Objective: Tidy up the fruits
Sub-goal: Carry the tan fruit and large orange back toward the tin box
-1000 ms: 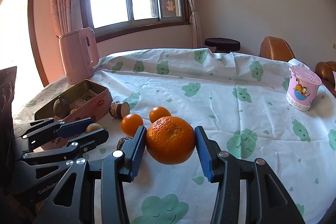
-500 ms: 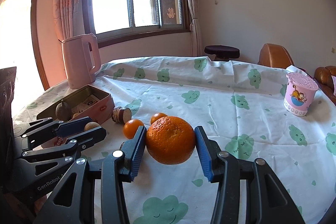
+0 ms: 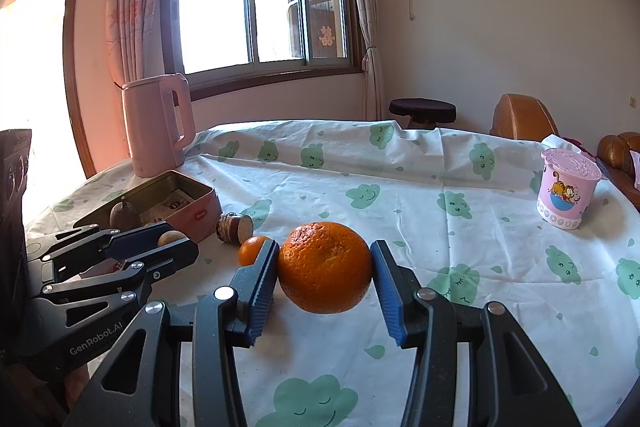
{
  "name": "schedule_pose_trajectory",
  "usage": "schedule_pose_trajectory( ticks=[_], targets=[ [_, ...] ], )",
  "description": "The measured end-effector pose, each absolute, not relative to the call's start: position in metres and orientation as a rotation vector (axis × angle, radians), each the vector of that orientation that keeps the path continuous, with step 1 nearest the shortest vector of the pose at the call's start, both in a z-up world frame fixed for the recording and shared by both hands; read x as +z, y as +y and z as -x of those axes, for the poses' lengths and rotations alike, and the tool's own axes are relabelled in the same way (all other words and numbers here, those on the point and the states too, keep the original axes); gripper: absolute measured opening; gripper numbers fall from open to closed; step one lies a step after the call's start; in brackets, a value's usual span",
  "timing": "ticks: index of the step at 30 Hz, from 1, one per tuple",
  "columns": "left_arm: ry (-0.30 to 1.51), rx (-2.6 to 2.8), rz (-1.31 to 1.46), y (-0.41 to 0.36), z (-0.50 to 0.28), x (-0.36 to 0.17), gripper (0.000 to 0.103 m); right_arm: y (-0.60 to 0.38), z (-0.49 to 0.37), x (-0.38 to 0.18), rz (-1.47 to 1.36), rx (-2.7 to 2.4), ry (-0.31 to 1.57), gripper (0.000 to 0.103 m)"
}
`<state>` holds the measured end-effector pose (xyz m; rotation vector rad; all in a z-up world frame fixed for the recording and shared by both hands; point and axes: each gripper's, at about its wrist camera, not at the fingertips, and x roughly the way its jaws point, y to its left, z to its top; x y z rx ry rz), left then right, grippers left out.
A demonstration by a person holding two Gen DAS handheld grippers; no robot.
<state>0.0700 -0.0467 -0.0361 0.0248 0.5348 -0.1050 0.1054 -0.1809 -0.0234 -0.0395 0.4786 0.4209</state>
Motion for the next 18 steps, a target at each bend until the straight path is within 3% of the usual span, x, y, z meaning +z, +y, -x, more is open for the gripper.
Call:
schedule_pose_trajectory(
  ticks=[18],
  targets=[
    [0.490, -0.095, -0.003, -0.042, -0.063, -0.032, 0.031, -0.183, -0.095, -0.019, 0.040, 0.423, 0.415, 0.049]
  ],
)
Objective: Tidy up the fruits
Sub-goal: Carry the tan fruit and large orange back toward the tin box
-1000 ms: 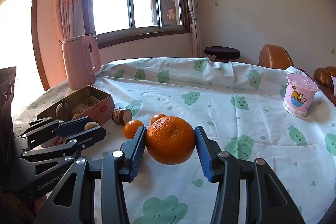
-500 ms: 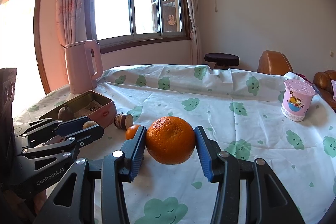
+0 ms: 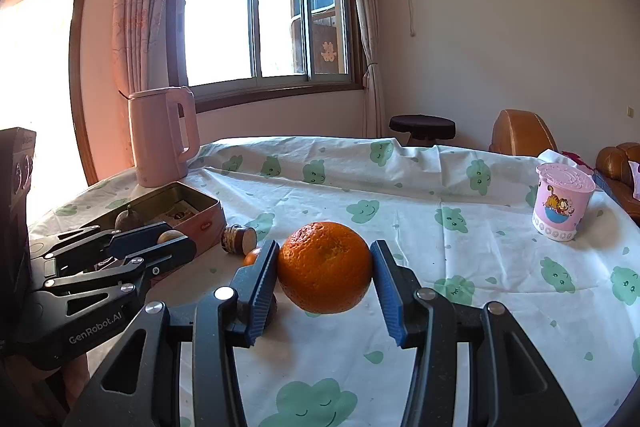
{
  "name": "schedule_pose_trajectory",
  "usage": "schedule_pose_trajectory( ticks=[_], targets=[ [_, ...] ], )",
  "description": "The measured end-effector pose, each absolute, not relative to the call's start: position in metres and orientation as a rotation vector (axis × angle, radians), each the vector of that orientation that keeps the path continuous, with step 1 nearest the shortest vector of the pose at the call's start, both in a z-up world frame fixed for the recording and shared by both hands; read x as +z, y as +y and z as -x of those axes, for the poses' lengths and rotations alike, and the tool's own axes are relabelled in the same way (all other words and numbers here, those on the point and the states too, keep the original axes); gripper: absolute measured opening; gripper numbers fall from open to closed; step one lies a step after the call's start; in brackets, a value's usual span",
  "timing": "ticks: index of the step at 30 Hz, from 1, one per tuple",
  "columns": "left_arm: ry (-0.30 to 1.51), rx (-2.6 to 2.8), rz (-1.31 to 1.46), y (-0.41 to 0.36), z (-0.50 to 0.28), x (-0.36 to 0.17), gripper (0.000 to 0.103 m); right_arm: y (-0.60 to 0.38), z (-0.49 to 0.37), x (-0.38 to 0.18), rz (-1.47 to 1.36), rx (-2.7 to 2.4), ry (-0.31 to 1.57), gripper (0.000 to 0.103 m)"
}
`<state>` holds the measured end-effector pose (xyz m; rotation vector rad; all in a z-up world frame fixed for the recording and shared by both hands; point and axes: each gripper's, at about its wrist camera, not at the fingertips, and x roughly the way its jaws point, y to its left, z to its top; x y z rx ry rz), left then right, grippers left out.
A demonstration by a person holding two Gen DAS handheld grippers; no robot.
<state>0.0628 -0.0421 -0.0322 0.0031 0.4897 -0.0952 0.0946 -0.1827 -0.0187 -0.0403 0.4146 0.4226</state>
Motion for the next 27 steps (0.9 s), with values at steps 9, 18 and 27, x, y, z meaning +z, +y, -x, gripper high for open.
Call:
schedule_pose_trajectory(
  ticks=[9, 18, 27],
  targets=[
    [0.461, -0.086, -0.004, -0.042, -0.057, -0.029, 0.031, -0.185, -0.088, -0.016, 0.037, 0.428, 0.378, 0.049],
    [0.422, -0.082, -0.001, -0.040, -0.052, -0.026, 0.031, -0.184, -0.082, -0.015, 0.050, 0.423, 0.344, 0.049],
    [0.396, -0.061, -0.015, -0.034, -0.049, -0.024, 0.031, -0.181, -0.076, -0.013, 0.063, 0.397, 0.317, 0.049]
  ],
)
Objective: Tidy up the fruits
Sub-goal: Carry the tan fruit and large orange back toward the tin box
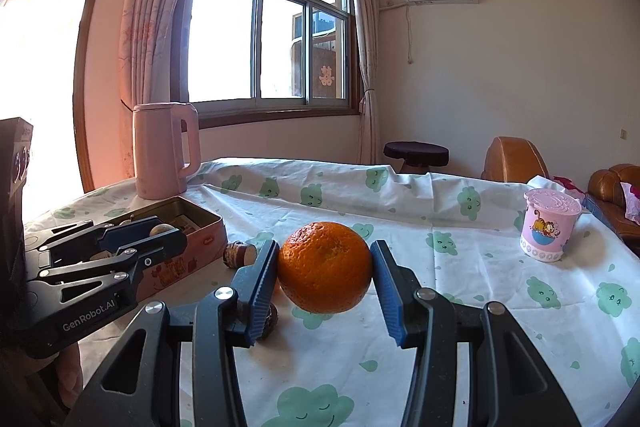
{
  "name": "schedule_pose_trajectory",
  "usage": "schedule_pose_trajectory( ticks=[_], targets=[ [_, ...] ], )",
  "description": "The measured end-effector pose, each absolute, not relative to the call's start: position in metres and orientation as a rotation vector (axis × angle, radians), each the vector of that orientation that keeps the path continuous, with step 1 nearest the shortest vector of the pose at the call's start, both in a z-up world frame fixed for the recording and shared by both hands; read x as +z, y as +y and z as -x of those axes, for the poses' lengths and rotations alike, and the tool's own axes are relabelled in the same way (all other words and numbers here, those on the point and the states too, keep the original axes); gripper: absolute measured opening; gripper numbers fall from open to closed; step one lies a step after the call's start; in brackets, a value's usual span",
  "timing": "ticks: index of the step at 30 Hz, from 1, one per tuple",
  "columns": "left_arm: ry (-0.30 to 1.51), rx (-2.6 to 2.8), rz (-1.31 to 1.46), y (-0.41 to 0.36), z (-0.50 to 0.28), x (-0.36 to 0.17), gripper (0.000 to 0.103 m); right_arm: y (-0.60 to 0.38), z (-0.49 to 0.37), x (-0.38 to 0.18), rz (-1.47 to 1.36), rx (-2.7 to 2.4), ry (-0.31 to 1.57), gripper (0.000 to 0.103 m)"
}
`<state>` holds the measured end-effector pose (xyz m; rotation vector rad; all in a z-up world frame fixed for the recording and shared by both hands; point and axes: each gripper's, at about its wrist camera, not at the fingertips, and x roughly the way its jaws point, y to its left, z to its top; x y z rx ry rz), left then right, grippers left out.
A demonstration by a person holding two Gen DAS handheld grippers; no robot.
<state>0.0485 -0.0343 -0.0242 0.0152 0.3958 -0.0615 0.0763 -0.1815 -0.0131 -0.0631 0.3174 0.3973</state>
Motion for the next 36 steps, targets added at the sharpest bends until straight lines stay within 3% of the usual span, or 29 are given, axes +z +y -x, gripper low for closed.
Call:
schedule_pose_trajectory(
  ticks=[36],
  targets=[
    [0.467, 0.176, 0.065, 0.087, -0.054, -0.028, 0.031, -0.050, -0.105, -0.007, 0.141, 0.639, 0.391, 0.049]
  ],
)
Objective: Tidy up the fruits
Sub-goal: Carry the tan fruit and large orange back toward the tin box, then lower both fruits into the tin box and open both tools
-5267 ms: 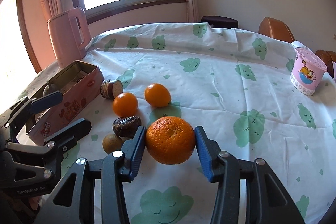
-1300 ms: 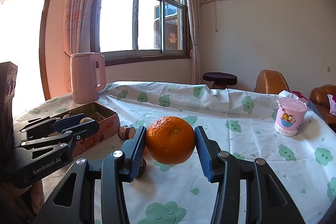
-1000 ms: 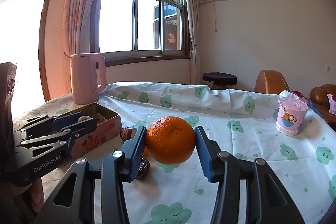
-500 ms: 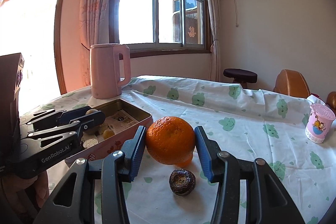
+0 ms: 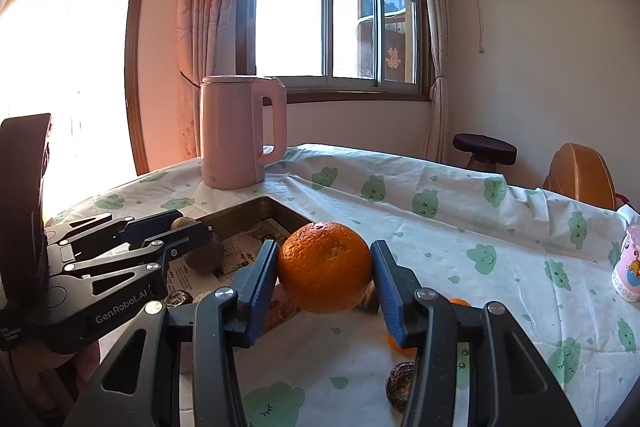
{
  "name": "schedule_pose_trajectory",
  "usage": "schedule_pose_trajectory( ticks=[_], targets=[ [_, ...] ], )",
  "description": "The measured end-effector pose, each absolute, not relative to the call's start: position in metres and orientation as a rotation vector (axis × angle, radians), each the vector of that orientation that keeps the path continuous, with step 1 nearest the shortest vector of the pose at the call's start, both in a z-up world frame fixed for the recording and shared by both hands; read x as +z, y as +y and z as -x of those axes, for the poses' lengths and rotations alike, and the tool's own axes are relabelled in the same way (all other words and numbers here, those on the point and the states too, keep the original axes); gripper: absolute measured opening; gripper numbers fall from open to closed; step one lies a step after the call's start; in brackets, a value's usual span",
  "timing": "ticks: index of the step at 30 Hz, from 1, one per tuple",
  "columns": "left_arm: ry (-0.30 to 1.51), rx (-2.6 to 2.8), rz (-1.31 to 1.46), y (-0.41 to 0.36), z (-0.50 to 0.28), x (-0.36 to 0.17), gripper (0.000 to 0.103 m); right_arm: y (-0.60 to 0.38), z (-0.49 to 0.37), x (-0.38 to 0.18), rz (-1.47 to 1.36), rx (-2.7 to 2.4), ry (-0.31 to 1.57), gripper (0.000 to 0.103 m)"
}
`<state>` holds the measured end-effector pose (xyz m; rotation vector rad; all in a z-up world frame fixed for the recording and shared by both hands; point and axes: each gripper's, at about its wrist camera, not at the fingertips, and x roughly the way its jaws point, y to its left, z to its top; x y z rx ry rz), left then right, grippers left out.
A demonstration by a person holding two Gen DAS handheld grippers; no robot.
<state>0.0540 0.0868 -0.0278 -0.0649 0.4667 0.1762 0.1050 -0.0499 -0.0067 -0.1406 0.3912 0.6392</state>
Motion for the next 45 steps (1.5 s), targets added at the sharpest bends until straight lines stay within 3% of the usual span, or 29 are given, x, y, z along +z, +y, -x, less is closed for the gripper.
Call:
schedule_pose_trajectory(
  ticks=[45],
  targets=[
    [0.619, 0.219, 0.121, 0.138, -0.071, -0.047, 0.031, 0.025, -0.152, -0.037, 0.160, 0.676, 0.554, 0.049]
  ],
)
